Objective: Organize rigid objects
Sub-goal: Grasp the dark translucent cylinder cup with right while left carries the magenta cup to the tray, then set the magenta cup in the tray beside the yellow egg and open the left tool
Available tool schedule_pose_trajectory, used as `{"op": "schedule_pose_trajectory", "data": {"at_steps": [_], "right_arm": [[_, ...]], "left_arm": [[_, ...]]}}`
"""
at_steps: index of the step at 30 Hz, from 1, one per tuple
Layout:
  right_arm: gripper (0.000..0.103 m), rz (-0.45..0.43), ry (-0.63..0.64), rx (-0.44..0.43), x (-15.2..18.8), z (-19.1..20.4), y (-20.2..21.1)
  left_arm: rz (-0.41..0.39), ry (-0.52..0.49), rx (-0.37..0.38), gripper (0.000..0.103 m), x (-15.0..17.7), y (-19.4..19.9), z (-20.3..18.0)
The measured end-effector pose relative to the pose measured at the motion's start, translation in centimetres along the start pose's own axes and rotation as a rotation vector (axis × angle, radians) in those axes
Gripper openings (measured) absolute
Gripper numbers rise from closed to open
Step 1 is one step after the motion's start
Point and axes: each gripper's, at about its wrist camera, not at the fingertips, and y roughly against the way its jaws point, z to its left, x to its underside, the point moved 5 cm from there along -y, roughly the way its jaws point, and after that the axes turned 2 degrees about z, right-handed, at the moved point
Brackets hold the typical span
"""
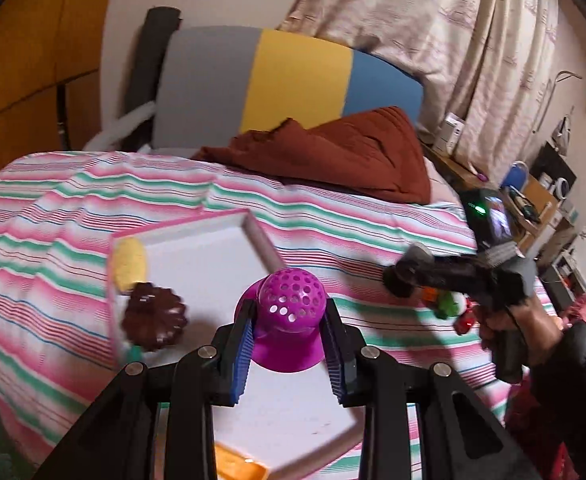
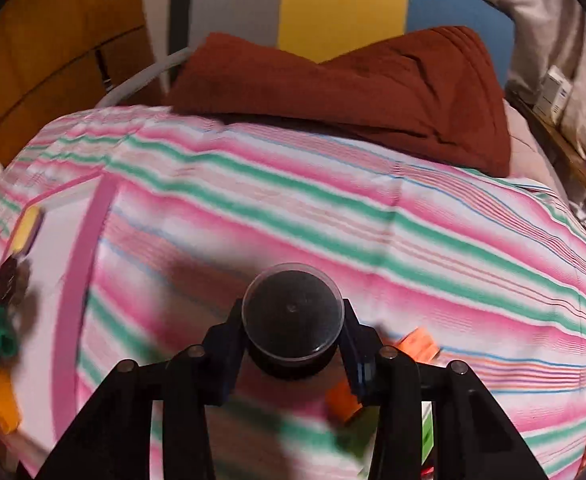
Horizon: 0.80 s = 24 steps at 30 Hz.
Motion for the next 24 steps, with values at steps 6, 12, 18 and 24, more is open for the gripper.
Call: {"op": "schedule_pose_trajectory", "data": {"at_steps": [6,12,18,24], "right_arm": [[0.043,0.034,0.078,-0.084,3.9,2.6,2.1],[0.043,0.016,0.094,-0.089,6.1,2.4,3.0],[0.043,-0.026,0.071,-0.134,6.3,1.8,3.2],[0.043,-0.029,0.071,-0.144,6.3,1.8,3.2]], "left_arm": [[0.011,-0.018,-0.048,0.032,0.6,0.3,0.4],[0.019,-0.047,-0.084,0.032,1.4,0.6,-0.2],[0.027,-0.080,-0.109,0.032,1.8,1.0,-1.1],[0.038,-0.106,-0.132,0.032,2.2,0.9,-1.7]]}}
